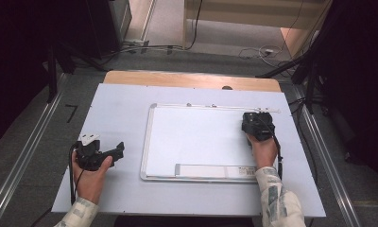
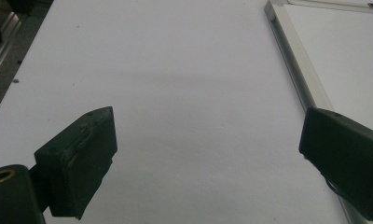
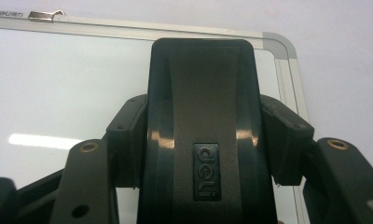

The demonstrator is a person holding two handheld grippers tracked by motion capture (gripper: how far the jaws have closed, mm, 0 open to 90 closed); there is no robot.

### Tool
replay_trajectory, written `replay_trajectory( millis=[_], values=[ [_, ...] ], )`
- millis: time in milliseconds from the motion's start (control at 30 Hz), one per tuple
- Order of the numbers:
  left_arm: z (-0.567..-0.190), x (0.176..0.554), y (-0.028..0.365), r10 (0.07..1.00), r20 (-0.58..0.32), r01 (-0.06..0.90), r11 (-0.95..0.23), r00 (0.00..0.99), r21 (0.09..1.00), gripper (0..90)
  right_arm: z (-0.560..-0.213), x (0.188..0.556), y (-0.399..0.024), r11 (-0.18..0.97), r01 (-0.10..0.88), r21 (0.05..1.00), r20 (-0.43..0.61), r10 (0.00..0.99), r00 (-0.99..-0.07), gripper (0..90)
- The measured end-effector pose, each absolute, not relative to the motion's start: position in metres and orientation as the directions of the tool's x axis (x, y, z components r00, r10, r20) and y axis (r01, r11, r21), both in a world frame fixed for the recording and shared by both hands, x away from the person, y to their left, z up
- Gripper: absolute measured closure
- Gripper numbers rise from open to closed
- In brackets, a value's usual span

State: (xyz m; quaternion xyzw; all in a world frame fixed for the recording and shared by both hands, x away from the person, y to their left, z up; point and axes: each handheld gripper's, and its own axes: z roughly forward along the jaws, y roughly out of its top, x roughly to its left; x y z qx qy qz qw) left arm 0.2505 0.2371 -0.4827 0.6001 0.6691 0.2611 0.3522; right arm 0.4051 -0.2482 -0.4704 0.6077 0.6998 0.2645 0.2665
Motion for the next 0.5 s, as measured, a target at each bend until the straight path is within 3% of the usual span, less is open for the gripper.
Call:
replay_trajectory(
  millis=[500],
  values=[
    [-0.4829,0.2507,0.2373,0.986,-0.16,0.618,0.147,-0.035,0.773,4.7,-0.464,0.4008,-0.2565,0.104,0.701,0.705,-0.052,0.994,-0.095,38.0]
  ],
)
